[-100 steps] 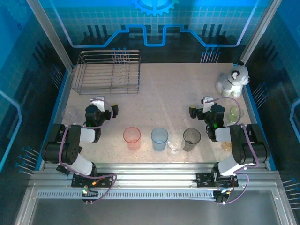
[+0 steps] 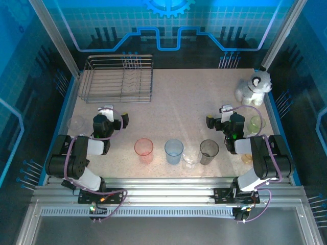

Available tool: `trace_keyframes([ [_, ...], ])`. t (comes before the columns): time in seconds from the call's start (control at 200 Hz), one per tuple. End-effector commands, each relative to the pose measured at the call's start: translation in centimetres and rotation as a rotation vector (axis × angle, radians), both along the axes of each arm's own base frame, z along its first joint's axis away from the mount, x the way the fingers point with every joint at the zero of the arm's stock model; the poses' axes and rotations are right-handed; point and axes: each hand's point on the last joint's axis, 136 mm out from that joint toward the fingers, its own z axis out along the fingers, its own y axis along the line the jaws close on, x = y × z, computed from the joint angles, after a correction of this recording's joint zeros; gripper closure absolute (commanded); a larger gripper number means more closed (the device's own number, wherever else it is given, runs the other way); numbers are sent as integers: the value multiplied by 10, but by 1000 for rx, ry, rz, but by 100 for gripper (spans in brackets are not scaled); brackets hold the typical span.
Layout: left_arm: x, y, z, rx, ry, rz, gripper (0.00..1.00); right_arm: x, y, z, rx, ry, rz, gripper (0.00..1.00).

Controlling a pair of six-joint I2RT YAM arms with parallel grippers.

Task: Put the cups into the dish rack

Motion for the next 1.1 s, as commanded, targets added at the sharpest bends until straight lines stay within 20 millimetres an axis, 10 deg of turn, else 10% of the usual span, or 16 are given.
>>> trace_keyframes([
  [0.0, 4, 2, 7, 4, -18, 14, 1, 7, 0, 14, -7, -45, -4, 0],
  [0.395, 0, -16, 21, 58, -36, -54, 1, -2, -13, 21, -21, -97, -91, 0],
  [0.761, -30, 6, 156, 41, -202, 208, 1, -33, -21, 139, 51, -173, -202, 2],
  [1.096, -89, 18, 214, -34, 8, 268, 1, -12, 30, 235, 492, 36, -102, 11],
])
